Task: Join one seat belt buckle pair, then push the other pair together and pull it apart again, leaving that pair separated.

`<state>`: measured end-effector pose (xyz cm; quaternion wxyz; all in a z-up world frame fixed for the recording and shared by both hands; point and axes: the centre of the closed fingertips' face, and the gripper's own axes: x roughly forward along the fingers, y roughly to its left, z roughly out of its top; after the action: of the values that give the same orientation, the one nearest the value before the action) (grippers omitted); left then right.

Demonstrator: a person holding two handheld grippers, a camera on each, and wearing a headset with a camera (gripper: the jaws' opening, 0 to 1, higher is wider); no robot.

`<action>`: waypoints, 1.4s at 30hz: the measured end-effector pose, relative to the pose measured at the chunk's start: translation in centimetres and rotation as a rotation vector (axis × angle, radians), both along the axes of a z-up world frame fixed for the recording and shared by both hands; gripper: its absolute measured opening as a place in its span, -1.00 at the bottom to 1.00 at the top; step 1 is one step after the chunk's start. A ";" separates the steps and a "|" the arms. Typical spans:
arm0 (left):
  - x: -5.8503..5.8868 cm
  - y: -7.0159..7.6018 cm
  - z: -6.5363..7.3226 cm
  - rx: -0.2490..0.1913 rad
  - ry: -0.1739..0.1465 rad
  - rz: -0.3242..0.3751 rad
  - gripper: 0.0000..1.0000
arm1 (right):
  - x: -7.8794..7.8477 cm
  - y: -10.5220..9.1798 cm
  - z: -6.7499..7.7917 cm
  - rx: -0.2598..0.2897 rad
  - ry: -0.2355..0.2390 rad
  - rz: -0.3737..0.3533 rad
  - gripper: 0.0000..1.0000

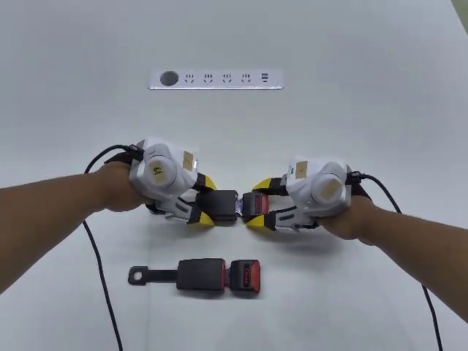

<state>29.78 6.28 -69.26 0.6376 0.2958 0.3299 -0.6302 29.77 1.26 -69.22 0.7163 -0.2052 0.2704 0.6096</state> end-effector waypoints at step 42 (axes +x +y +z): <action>-0.3 -0.1 0.2 0.012 -0.001 -0.001 -0.33 | -0.3 -3.6 0.1 -0.055 0.001 0.029 -0.32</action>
<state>29.50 6.17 -69.03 0.6358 0.3000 0.3333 -0.6283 29.47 -2.36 -69.11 0.7012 -0.2283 0.2845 0.6126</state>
